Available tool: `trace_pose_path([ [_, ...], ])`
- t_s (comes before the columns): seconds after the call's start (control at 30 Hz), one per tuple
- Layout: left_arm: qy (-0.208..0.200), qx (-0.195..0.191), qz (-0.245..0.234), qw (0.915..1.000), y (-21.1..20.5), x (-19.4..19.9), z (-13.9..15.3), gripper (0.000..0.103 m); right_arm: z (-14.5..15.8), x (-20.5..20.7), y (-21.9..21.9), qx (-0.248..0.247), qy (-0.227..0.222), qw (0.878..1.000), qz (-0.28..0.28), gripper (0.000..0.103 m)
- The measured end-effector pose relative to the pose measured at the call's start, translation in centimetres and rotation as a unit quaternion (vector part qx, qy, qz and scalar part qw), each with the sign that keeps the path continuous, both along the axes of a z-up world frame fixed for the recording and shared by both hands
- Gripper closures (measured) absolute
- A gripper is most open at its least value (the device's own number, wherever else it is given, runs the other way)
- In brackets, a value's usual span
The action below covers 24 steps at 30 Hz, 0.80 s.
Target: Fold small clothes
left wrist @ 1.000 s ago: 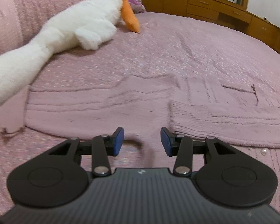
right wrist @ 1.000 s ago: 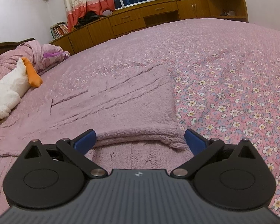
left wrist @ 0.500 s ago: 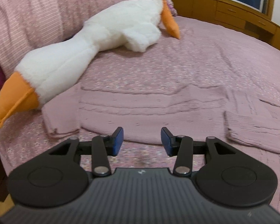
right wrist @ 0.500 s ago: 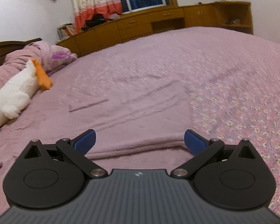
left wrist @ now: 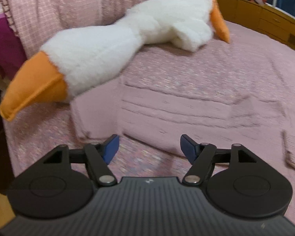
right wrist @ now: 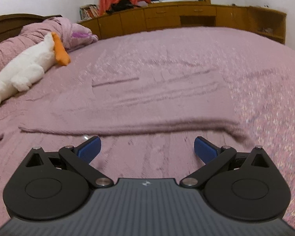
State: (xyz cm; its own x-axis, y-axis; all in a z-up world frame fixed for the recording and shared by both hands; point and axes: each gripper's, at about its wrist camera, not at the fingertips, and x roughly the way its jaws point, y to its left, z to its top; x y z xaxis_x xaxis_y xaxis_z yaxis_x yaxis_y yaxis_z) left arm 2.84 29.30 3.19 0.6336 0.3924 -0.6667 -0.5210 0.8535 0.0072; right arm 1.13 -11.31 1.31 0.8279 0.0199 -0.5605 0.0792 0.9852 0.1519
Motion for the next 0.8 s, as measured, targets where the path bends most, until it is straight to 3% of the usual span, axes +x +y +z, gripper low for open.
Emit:
trace_pose_path([
  [0.13, -0.005, 0.004, 0.023, 0.9997, 1.6, 0.2, -0.5, 0.024, -1.2, 0.0, -0.2, -0.019, -0.009, 1.000, 0.008, 0.000],
  [0.37, -0.031, -0.063, 0.053, 0.9961, 4.1, 0.3, -1.7, 0.022, -1.6, 0.6, -0.3, -0.028, -0.002, 1.000, 0.009, 0.000],
  [0.53, -0.046, -0.058, 0.058, 0.9956, 3.5, 0.7, -2.4, 0.010, -1.7, 0.8, -0.2, -0.033, -0.001, 0.999, 0.010, 0.000],
  [0.77, -0.068, -0.044, 0.060, 0.9949, 3.3, 2.0, -2.8, 0.011, -1.8, 0.8, -0.6, -0.024, -0.004, 1.000, 0.009, 0.000],
  [0.8, -0.065, -0.037, 0.052, 0.9958, 3.0, 2.3, -2.9, 0.015, -1.8, 0.8, -0.7, -0.022, -0.004, 1.000, 0.009, 0.000],
])
